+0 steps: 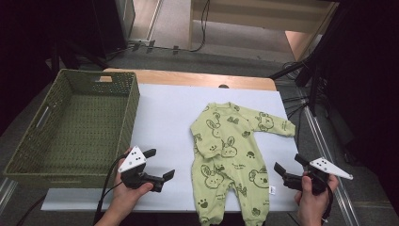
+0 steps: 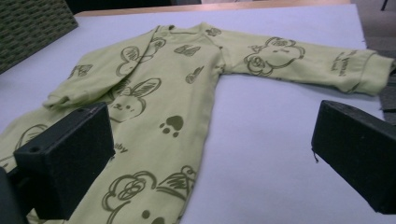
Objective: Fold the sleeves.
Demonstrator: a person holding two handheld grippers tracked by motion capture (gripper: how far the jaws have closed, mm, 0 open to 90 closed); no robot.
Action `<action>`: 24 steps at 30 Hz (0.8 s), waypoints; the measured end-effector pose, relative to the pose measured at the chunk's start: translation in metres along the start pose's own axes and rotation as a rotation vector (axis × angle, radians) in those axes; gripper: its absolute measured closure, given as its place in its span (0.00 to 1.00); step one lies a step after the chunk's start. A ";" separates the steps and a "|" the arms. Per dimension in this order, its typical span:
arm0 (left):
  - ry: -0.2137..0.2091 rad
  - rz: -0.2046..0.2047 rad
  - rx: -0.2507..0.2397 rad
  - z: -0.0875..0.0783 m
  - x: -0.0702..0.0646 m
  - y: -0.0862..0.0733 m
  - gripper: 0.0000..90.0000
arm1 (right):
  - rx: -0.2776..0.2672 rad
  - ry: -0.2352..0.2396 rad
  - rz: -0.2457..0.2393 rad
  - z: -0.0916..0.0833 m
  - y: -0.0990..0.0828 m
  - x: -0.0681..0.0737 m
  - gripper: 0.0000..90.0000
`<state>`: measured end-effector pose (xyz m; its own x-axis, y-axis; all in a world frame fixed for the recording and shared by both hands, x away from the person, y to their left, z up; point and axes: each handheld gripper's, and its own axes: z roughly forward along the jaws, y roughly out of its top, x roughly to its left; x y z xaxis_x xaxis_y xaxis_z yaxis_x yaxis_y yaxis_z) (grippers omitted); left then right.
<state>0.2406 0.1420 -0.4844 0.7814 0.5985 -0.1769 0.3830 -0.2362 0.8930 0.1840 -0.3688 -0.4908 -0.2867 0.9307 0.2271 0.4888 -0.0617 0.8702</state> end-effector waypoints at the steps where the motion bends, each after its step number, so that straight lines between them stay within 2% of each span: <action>1: -0.004 -0.007 -0.002 0.000 0.000 0.000 0.00 | -0.001 -0.005 0.001 0.001 0.002 -0.002 0.00; 3: -0.006 -0.016 -0.006 0.000 0.000 0.000 0.00 | -0.001 -0.022 0.005 0.002 0.005 -0.006 0.00; 5: -0.008 -0.007 -0.007 0.001 0.000 0.001 0.00 | -0.003 -0.029 0.016 0.006 0.010 -0.010 0.00; 11: -0.010 -0.005 -0.011 0.001 0.001 0.003 0.00 | 0.003 -0.054 0.010 0.017 0.026 -0.015 0.00; 18: -0.011 -0.011 -0.013 0.001 0.004 0.003 0.00 | 0.032 -0.056 0.014 0.032 0.038 -0.018 0.00; 24: -0.006 -0.006 0.001 0.004 0.005 0.001 0.00 | 0.030 -0.056 0.066 0.043 0.047 -0.032 0.00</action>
<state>0.2472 0.1413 -0.4861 0.7822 0.5950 -0.1846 0.3878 -0.2331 0.8918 0.2518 -0.3861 -0.4764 -0.2067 0.9437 0.2582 0.5298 -0.1138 0.8404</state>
